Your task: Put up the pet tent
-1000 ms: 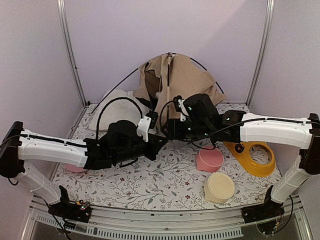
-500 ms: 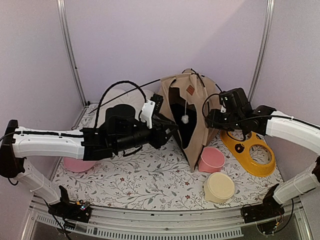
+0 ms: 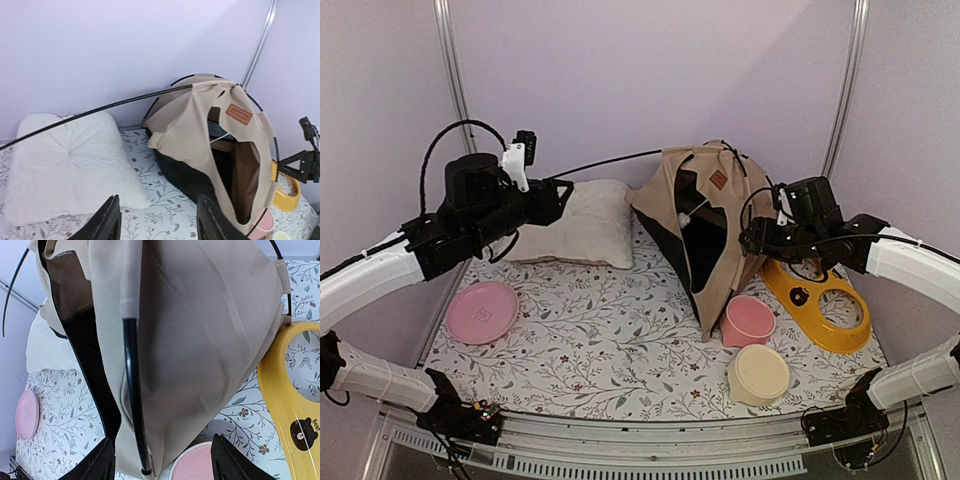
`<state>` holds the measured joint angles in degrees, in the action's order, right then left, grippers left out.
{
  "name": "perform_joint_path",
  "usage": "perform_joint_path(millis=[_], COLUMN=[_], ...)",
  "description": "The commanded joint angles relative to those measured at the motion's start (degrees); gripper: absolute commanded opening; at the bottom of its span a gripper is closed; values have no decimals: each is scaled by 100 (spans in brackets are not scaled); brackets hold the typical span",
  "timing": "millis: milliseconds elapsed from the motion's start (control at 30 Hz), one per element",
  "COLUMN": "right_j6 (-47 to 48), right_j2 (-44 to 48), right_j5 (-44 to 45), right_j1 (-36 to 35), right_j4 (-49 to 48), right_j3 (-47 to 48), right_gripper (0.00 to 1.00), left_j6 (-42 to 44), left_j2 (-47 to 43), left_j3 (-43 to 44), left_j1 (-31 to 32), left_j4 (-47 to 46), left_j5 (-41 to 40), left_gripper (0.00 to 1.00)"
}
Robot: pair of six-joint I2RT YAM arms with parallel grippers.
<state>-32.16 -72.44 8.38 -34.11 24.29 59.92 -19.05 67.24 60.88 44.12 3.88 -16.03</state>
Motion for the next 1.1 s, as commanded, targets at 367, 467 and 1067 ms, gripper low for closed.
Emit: perform_joint_path(millis=[367,467,1067], right_j6=[426,694,3576], right_j2=[-1102,-1311,-739], right_j5=[212,349,-1190], right_j1=[44,42,27], right_j4=[56,319,438], right_j3=[1436,2007,3227], right_gripper=[31,11,0], left_j6=[638,710,1223], left_j2=[32,21,377], left_j3=[706,825,1961], left_j1=[-1380,-1459,-1577], left_j4=[709,760,1285], left_j5=[1036,1093,2038], left_gripper=[55,55,56])
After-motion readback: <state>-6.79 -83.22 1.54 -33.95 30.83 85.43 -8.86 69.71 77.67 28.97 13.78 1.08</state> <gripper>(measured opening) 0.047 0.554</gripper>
